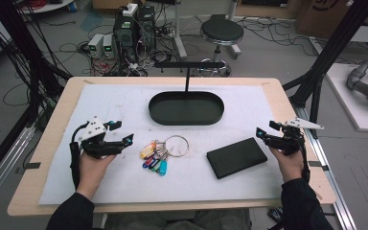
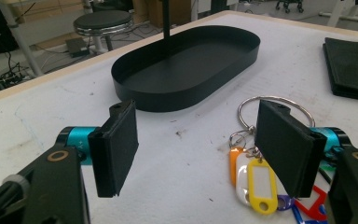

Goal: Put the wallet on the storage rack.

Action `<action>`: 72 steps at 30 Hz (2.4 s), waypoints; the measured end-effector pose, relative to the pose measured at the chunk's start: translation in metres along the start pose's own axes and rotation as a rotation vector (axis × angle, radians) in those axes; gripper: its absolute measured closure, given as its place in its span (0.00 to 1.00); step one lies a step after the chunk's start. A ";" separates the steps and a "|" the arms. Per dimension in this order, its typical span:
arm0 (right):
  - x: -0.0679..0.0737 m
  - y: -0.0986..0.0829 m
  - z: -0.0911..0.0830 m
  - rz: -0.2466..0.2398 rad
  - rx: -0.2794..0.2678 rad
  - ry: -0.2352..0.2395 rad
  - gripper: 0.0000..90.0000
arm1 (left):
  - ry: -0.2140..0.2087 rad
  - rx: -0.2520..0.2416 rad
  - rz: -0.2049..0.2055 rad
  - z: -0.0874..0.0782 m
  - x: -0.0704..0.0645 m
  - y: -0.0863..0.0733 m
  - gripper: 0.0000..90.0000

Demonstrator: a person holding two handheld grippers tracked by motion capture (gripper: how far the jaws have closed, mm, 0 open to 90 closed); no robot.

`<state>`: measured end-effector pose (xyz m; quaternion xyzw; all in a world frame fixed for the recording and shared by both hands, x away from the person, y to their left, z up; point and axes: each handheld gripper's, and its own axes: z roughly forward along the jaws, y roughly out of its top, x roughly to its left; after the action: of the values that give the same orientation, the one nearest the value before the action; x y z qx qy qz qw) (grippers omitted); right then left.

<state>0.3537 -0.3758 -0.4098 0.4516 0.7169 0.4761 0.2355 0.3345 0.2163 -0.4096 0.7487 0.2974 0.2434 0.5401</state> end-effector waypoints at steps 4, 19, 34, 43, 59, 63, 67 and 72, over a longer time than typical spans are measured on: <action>-0.002 0.000 0.000 0.008 -0.005 -0.009 0.31 | -0.026 0.006 0.008 0.009 -0.006 0.004 0.30; -0.002 -0.001 -0.003 0.003 0.009 -0.013 0.31 | -0.102 -0.015 -0.032 0.052 -0.016 0.020 0.37; -0.002 -0.002 -0.007 0.001 0.012 -0.018 0.31 | -0.171 0.121 -0.022 0.103 -0.033 0.025 0.59; -0.005 -0.004 -0.007 0.003 0.024 -0.012 0.31 | -0.254 0.143 0.041 0.117 -0.065 0.033 0.60; -0.015 -0.023 -0.021 -0.123 0.164 0.252 0.46 | -0.353 0.132 0.119 0.128 -0.108 0.037 0.59; -0.022 -0.033 -0.026 -0.149 0.231 0.323 0.47 | -0.337 0.118 0.096 0.126 -0.103 0.037 0.57; -0.027 -0.041 -0.028 -0.195 0.283 0.369 0.48 | -0.332 0.111 0.086 0.125 -0.101 0.037 0.55; -0.025 -0.048 -0.024 -0.248 0.354 0.376 0.53 | -0.329 0.104 0.074 0.124 -0.101 0.037 0.53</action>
<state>0.3273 -0.4155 -0.4449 0.2983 0.8697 0.3864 0.0726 0.3551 0.0539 -0.4161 0.8158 0.1894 0.1216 0.5328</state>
